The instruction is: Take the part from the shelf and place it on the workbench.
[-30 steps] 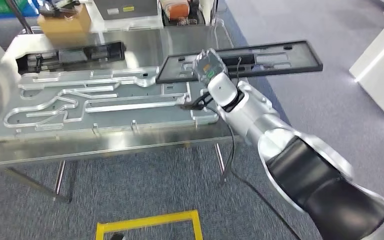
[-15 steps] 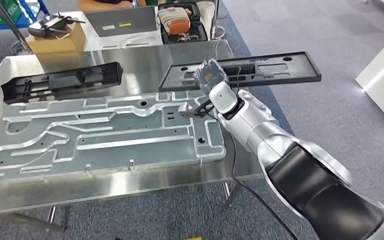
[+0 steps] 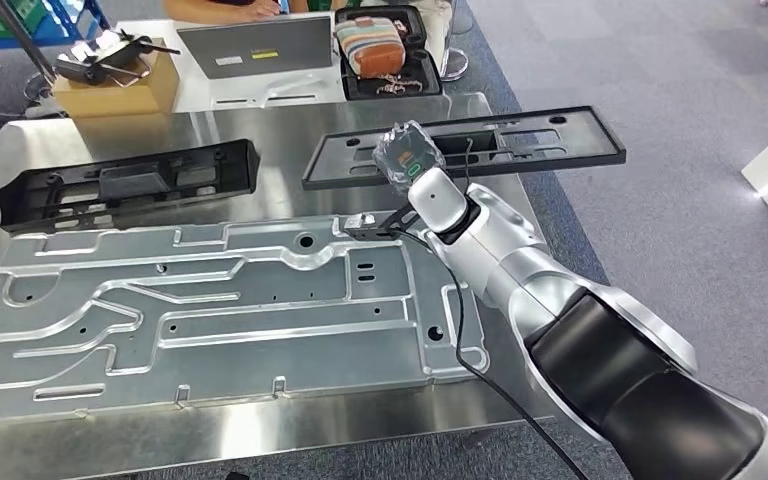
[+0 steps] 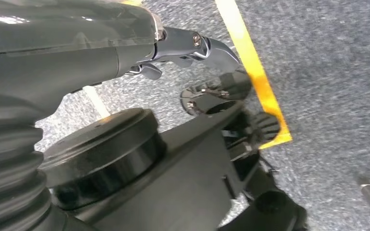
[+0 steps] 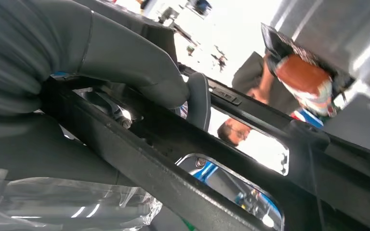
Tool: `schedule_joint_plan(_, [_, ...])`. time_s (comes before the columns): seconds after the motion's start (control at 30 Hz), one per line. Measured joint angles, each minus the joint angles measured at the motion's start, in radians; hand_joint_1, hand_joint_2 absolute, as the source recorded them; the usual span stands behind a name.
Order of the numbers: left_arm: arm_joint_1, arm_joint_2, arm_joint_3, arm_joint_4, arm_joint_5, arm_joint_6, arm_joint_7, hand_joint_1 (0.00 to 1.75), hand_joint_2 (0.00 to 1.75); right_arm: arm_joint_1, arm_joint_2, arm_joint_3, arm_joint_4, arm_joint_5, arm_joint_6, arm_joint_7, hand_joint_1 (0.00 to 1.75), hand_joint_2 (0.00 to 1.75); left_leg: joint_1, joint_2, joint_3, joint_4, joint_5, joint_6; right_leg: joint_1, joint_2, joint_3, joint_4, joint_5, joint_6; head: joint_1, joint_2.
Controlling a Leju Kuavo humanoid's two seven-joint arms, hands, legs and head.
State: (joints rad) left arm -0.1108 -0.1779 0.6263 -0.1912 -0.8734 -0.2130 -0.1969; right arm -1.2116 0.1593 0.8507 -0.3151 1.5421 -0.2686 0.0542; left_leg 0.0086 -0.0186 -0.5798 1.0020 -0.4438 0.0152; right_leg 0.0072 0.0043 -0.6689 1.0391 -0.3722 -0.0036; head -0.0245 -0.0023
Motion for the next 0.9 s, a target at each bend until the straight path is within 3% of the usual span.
schedule_joint_plan(0.07, [-0.002,-0.002,0.000,0.000,-0.005,-0.001,-0.004,0.00,1.75,0.012,0.014,-0.011,0.001,-0.005,-0.022,-0.011,1.75,1.75,-0.001,0.000,0.003,0.001,-0.007,-0.006,0.001,0.001,0.005,-0.011,-0.003,-0.003,0.000,0.000])
schedule_joint_plan(0.23, [-0.010,-0.001,0.000,0.000,-0.021,-0.010,-0.016,0.00,1.75,0.047,0.054,-0.066,0.000,-0.045,-0.099,-0.038,1.75,1.75,-0.005,0.006,0.005,0.001,-0.017,-0.012,-0.006,0.011,0.016,-0.026,-0.040,-0.004,0.000,0.000])
schedule_joint_plan(0.43, [-0.018,0.000,0.000,0.000,-0.043,-0.013,-0.021,0.00,1.75,0.123,0.089,-0.191,-0.016,-0.172,-0.223,-0.103,1.75,1.75,-0.004,0.011,0.012,-0.007,-0.021,-0.015,-0.003,0.012,0.018,-0.024,-0.042,-0.010,0.000,0.000])
schedule_joint_plan(0.9, [-0.022,-0.001,-0.003,0.000,-0.072,-0.008,-0.010,0.00,1.75,0.234,0.134,-0.325,-0.013,-0.229,-0.234,-0.131,1.75,1.75,-0.005,0.012,0.020,-0.007,-0.019,-0.020,-0.003,0.011,0.027,-0.022,-0.041,-0.014,0.000,0.000])
